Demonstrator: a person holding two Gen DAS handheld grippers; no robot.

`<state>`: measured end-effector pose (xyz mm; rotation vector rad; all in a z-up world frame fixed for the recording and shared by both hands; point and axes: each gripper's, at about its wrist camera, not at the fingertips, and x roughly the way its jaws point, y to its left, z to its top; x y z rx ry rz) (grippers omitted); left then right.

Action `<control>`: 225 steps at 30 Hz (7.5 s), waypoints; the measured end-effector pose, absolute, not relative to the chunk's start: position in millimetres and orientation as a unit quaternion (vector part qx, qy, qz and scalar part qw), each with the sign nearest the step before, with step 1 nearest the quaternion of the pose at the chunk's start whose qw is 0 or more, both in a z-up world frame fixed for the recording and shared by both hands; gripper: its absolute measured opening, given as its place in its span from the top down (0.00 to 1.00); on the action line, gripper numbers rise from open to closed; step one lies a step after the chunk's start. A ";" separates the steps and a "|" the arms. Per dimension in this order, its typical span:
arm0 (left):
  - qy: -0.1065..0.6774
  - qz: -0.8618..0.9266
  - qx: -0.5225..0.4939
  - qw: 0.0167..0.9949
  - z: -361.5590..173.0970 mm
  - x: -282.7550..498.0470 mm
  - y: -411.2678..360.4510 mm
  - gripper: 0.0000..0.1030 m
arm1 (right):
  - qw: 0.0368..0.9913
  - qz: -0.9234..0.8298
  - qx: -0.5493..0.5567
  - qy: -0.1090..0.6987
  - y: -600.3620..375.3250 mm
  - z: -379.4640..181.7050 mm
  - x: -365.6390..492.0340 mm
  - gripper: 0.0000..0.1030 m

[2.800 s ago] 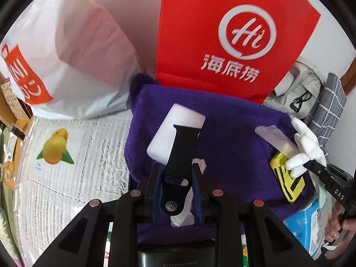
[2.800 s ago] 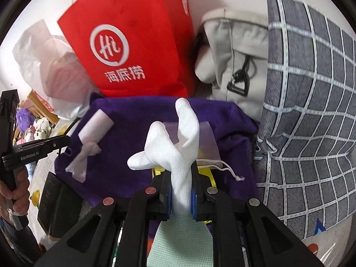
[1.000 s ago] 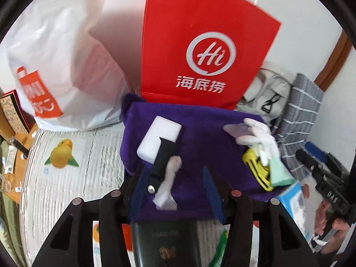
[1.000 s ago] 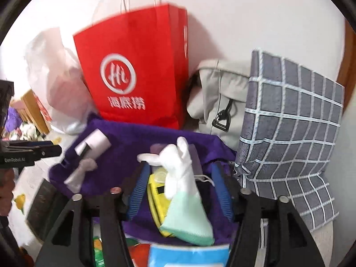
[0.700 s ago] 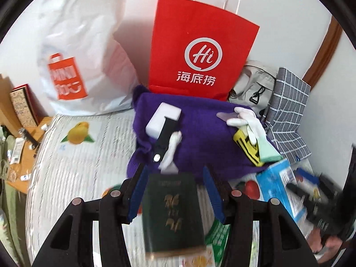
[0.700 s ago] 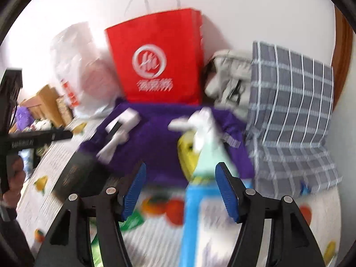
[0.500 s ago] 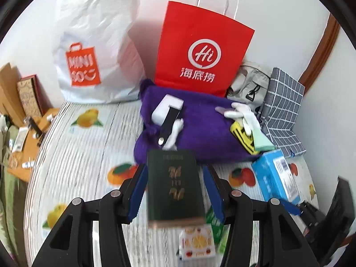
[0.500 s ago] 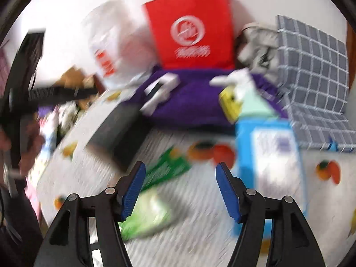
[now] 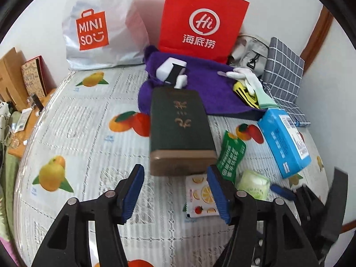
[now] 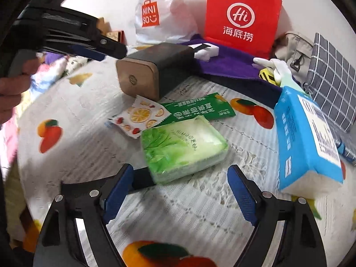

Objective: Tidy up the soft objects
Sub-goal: 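Grasp green tissue pack with right tool while left tool reaches orange-slice snack packet, then grasp orange-slice snack packet with left tool and lift it, then carry snack packet with left tool while right tool carries tissue pack toward the towel, then lower snack packet onto towel with left tool while right tool lowers tissue pack there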

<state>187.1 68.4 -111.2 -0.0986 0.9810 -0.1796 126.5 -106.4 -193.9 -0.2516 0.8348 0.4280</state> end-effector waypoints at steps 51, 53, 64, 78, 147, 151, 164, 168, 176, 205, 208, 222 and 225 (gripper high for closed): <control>0.492 -0.048 0.037 0.869 -177.0 179.9 -6.8 0.36 | 0.912 0.046 0.005 0.409 -253.9 -208.0 66.6 0.22; 0.490 -0.050 0.033 0.870 -173.6 177.7 -3.6 0.55 | 0.912 0.049 0.018 0.407 -257.2 -207.2 66.4 0.22; 0.494 -0.059 0.053 0.866 -169.6 149.0 13.5 0.65 | 0.913 0.044 0.009 0.405 -256.7 -207.0 63.0 0.23; 0.496 -0.079 0.005 0.865 -162.2 141.2 24.2 0.66 | 0.910 0.047 0.016 0.412 -255.8 -194.1 56.8 0.25; 0.408 -0.072 -0.025 0.910 -27.7 186.7 46.7 0.66 | 0.945 0.055 0.047 0.320 -256.0 -14.3 138.9 0.25; 0.406 -0.070 -0.027 0.911 -24.3 196.3 46.9 0.66 | 0.941 0.067 0.058 0.325 -256.9 -14.1 153.6 0.25; 0.400 -0.070 -0.024 0.913 -14.5 236.3 40.5 0.66 | 0.940 0.076 0.060 0.328 -252.3 -12.6 200.9 0.25; 0.401 -0.067 -0.020 0.914 -14.1 247.8 39.9 0.66 | 0.939 0.081 0.064 0.328 -250.9 -11.7 215.0 0.25; 0.411 -0.063 -0.014 0.909 -20.2 268.4 41.1 0.66 | 0.936 0.090 0.059 0.336 -248.0 -14.9 242.5 0.25; 0.436 -0.090 -0.031 0.895 -47.8 366.4 24.6 0.66 | 0.920 0.133 0.033 0.368 -206.7 -50.5 341.5 0.25; 0.444 -0.095 -0.033 0.890 -57.2 375.9 21.9 0.66 | 0.910 0.144 0.038 0.387 -202.5 -65.4 355.3 0.25; 0.498 -0.080 -0.015 0.863 -105.2 407.2 18.1 0.66 | 0.865 0.160 0.039 0.474 -191.8 -135.0 393.6 0.25; 0.507 -0.075 -0.015 0.859 -111.5 409.8 19.6 0.66 | 0.857 0.155 0.028 0.491 -184.9 -145.5 397.5 0.25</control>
